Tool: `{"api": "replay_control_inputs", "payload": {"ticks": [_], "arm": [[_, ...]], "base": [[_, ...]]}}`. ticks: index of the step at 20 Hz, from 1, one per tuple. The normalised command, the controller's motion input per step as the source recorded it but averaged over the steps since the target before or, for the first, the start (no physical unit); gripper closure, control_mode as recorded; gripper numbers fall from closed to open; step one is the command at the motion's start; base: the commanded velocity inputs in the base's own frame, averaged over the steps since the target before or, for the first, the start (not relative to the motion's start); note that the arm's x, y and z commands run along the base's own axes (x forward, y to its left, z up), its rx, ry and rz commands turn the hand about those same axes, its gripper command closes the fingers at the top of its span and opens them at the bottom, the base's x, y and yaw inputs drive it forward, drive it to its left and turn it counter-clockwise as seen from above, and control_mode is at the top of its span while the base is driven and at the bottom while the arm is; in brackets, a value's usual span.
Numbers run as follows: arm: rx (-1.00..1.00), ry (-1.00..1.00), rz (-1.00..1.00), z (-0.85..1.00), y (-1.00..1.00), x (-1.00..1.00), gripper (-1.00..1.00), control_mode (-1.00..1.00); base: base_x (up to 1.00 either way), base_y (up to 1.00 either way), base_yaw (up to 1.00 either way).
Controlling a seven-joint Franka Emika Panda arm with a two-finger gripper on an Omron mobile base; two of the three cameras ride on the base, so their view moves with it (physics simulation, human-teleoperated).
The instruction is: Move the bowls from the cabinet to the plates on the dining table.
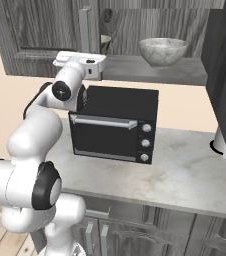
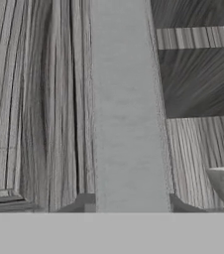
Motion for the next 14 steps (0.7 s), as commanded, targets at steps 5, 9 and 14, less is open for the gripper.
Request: {"api": "replay_control_inputs", "payload": {"ticks": [5,9,14], "arm": [[-0.01,0.08,0.00,-0.06,0.44,-0.45,1.00,-1.00],[-0.04,0.11,0.00,-0.06,0.53,-0.42,1.00,-1.00],[-0.05,0.12,0.00,-0.08,0.56,-0.39,1.00,-1.00]], "base": [[0.00,0.00,0.00],[0.00,0.00,0.00],[0.00,0.00,0.00]]}}
